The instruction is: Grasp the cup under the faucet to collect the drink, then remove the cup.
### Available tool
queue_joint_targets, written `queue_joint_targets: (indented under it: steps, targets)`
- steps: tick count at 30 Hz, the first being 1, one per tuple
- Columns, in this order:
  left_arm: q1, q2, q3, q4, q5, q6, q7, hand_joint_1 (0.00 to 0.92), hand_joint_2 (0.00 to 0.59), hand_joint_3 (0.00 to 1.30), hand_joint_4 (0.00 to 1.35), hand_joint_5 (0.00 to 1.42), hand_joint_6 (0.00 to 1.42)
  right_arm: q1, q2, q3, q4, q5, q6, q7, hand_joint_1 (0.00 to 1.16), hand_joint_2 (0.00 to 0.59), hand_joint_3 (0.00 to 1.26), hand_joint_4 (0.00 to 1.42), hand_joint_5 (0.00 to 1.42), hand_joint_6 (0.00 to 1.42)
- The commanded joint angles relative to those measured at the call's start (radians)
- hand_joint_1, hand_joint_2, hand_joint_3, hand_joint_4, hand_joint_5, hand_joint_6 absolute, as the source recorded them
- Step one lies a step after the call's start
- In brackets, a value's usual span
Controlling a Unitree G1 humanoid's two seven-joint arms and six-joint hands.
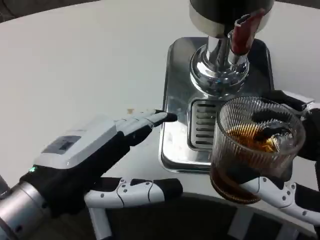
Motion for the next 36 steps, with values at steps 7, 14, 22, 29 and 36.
queue_joint_targets:
  steps: [7, 14, 22, 29, 36]
  targets:
    - [0.057, 0.025, 0.031, -0.076, -0.007, 0.025, -0.024, 0.0, 0.113, 0.1, 0.01, 0.03, 0.12, -0.022, -0.011, 0.024, -0.038, 0.008, -0.049, 0.033, 0.99, 0.098, 0.79, 0.92, 1.13, 1.32]
    - [0.083, 0.038, 0.066, -0.123, -0.007, 0.045, -0.044, 0.0, 0.112, 0.08, 0.0, 0.01, 0.11, -0.038, -0.024, 0.034, -0.045, 0.004, -0.053, 0.053, 0.99, 0.097, 0.8, 0.94, 1.14, 1.33]
    - [0.13, 0.052, 0.109, -0.177, 0.008, 0.061, -0.061, 0.0, 0.102, 0.02, 0.0, 0.0, 0.08, -0.039, -0.041, 0.041, -0.045, 0.011, -0.053, 0.074, 0.99, 0.097, 0.81, 0.94, 1.14, 1.33]
    - [0.189, 0.054, 0.157, -0.204, 0.002, 0.069, -0.07, 0.0, 0.102, 0.0, 0.0, 0.0, 0.07, -0.037, -0.047, 0.049, -0.05, 0.012, -0.05, 0.093, 0.99, 0.097, 0.82, 0.94, 1.14, 1.33]
    - [0.24, 0.051, 0.196, -0.227, -0.009, 0.065, -0.08, 0.0, 0.101, 0.0, 0.0, 0.0, 0.07, -0.04, -0.05, 0.067, -0.046, 0.01, -0.047, 0.107, 0.99, 0.097, 0.82, 0.94, 1.14, 1.33]
